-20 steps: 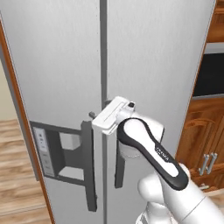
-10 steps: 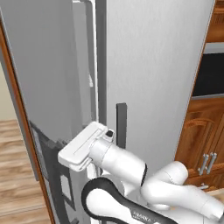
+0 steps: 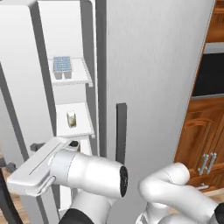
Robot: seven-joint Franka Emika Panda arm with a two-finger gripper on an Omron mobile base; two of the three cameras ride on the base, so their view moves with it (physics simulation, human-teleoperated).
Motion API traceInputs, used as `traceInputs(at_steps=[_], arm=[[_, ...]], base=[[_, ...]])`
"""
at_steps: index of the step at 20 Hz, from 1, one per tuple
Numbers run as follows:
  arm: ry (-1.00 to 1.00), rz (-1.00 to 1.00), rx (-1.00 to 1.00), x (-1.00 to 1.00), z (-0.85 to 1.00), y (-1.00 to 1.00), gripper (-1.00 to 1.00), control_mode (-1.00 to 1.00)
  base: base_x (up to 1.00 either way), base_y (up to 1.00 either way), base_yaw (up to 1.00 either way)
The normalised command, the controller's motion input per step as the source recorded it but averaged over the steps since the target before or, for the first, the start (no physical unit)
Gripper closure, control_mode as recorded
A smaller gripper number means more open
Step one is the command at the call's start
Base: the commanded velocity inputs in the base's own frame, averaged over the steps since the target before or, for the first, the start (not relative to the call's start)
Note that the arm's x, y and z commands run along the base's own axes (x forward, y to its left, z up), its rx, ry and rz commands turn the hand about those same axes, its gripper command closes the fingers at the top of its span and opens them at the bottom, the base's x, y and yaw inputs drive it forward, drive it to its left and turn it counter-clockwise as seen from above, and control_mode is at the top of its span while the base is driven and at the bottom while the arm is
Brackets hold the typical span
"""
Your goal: Open the freezer door, pick up the ice cube tray from the freezer, and place it on the dining counter.
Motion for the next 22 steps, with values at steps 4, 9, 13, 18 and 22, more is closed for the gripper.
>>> traceInputs(at_steps=[4, 9, 13, 18, 22], arm=[[0.09, -0.18, 0.00, -0.54, 0.30, 0.04, -1.00, -1.00], [0.14, -0.18, 0.00, -0.78, 0.56, 0.00, -1.00, -1.00], [0.11, -0.16, 0.00, -0.76, 0.66, -0.11, -1.00, -1.00], [0.23, -0.06, 0.03, -0.26, 0.63, -0.71, -1.00, -1.00], [0.29, 0.00, 0.01, -0.11, 0.61, -0.81, -1.00, -1.00]], base=[[0.00, 0.00, 0.00], [0.00, 0.00, 0.00], [0.00, 0.00, 0.00], [0.00, 0.00, 0.00], [0.00, 0.00, 0.00]])
